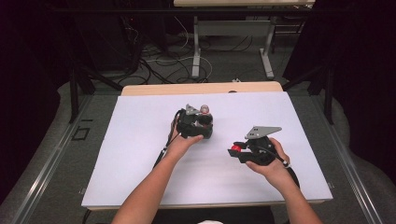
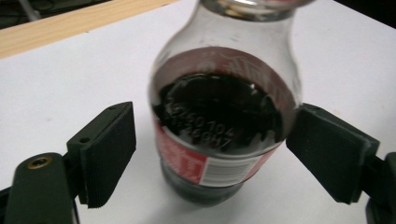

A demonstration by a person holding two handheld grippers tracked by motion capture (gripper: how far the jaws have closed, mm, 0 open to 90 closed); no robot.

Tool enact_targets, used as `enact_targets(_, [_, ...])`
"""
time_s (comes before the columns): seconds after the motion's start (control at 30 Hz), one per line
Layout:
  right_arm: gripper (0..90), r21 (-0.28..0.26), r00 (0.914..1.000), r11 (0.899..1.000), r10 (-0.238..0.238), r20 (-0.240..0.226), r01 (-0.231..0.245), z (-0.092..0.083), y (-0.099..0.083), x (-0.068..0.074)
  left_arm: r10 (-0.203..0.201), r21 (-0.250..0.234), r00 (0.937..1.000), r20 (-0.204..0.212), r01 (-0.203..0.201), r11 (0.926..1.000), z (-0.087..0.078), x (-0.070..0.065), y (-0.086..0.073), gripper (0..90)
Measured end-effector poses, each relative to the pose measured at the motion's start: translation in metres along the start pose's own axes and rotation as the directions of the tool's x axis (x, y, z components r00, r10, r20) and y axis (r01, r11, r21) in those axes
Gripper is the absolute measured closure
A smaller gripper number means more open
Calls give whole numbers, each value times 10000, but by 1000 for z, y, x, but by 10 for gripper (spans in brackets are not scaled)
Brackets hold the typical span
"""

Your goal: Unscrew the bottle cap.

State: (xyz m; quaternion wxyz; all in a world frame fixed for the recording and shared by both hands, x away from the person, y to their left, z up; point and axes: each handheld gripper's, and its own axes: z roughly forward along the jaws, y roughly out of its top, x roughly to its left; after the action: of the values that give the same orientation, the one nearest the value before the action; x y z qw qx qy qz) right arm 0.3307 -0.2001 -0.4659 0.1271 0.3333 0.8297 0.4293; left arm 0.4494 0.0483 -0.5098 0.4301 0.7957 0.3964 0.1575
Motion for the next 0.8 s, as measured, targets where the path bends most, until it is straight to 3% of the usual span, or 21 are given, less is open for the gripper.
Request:
enact_targets(0.03, [612, 49, 10000, 10000, 26, -1, -26, 0, 0, 0, -160, -27, 9998, 106, 160, 9999, -2, 1, 0, 148])
enact_targets(0.13, [612, -61, 10000, 10000, -31, 43, 31, 1, -1, 0, -73, -103, 9998, 199, 76, 9999, -6, 3, -1, 97])
enact_targets(0.33, [612, -39, 9999, 9999, 104, 50, -104, 2, -2, 0, -508, -330, 9978, 424, 522, 9981, -17, 3, -2, 10])
enact_targets(0.57, [612, 12, 9999, 9999, 104, 38, -104, 5, -3, 0, -481, -465, 9961, 739, 516, 9976, -36, 4, -4, 7])
enact_targets(0.6, [613, 18, 9999, 9999, 119, 35, -119, 5, -3, 0, -619, -511, 9953, 750, 658, 9965, -38, 3, -5, 7])
enact_targets(0.8, [612, 39, 9999, 9999, 137, 50, -138, 6, -3, 1, -468, -589, 9950, 883, 521, 9969, -54, 3, -8, 7])
